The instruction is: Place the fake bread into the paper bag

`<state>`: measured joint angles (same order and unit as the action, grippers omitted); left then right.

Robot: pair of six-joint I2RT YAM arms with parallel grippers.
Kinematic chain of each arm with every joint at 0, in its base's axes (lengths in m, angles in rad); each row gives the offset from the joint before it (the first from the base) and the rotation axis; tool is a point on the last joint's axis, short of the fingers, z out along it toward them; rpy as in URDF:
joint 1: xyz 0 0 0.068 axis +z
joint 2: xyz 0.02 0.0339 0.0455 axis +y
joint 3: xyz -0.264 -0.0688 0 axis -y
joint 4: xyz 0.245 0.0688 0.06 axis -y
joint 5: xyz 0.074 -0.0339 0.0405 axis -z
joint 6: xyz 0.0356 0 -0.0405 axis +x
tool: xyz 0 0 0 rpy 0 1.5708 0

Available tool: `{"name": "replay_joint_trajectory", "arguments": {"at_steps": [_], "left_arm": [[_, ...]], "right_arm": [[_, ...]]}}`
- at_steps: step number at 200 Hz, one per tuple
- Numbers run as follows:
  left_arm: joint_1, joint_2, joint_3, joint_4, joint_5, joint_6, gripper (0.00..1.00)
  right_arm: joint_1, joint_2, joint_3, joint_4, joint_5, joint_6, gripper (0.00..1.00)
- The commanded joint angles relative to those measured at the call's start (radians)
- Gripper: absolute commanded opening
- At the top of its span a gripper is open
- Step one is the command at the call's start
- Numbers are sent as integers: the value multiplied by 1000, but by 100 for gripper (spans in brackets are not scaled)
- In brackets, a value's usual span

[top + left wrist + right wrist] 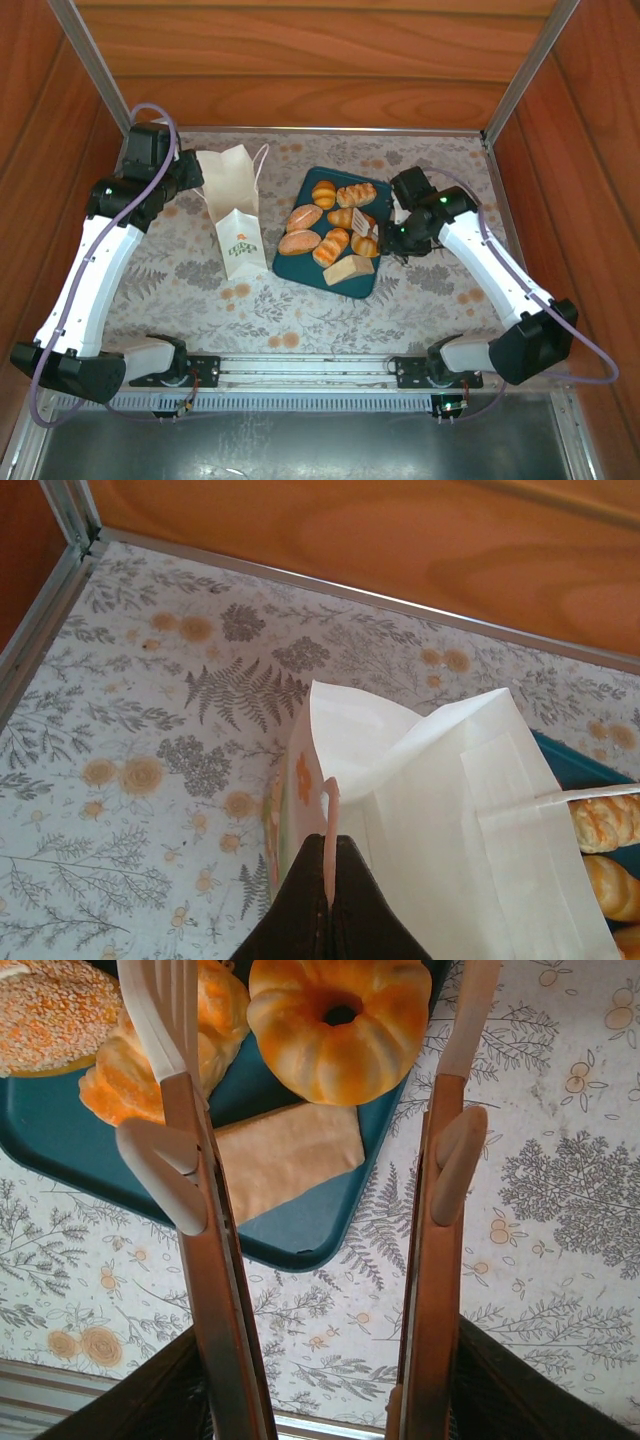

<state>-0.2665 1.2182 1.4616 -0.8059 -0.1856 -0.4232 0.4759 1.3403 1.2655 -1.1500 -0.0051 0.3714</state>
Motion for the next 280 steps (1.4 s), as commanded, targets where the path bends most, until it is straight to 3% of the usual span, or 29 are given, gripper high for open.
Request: {"name": "replay_joint_trajectory", "arguments": {"at_steps": [1,94,182,238,280], "left_arm": [[7,-15,-10,10,6,4,0],[7,-13,-17,20,11,5,0],[7,-20,-27,30,11,-2,0],[7,-28,-40,36,0,-11,0],[7,-43,-41,45,-8,-21,0]], "right_arm": [[-8,14,-16,29,-15,-4,59],[-8,66,-92,86,-18,-9,59],[-17,-5,-66,45,-2,-8,38],[-20,-108,27,-5,-14,11,35],[-17,-94,232,-29,-99,-14,35]]}}
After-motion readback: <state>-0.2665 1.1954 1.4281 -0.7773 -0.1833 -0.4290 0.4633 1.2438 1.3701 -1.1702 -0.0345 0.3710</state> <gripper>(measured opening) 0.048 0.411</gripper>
